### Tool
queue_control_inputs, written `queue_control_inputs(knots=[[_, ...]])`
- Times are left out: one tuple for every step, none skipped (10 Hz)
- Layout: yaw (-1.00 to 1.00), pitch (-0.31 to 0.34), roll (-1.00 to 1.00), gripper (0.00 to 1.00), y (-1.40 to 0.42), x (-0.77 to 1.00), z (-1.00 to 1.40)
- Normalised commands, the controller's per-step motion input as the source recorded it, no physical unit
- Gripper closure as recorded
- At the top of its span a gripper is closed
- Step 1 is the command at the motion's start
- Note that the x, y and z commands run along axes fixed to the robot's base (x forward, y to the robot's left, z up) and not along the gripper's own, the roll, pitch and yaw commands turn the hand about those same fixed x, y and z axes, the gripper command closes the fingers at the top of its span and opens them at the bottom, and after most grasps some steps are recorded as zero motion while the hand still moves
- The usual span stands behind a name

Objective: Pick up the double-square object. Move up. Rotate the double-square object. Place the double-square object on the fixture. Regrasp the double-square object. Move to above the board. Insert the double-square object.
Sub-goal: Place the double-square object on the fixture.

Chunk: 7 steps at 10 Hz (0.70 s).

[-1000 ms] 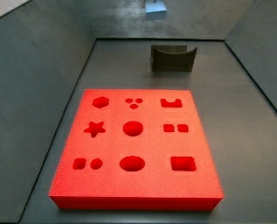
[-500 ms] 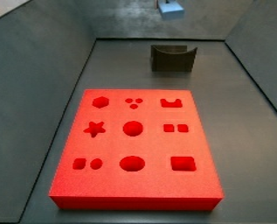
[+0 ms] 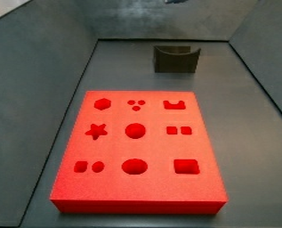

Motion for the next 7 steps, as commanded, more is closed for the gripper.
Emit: queue_control_inputs(knots=[[-0.12, 0.258, -0.79, 1.0, 0.07, 0.21, -0.01], [-0.13, 0.204, -0.6, 1.0, 0.07, 0.13, -0.01], [-0.15, 0.133, -0.38, 1.0, 0.06, 0.07, 0.0], [-0.14, 0.09, -0.25, 1.0, 0.04, 0.05, 0.0], [-0.13, 0.067, -0.2, 1.0, 0.03, 0.06, 0.0], [-0.16, 0.014, -1.0, 1.0, 0.06, 0.1, -1.0], [-0.16, 0.008, -1.0, 1.0, 0.07, 0.1, -1.0]])
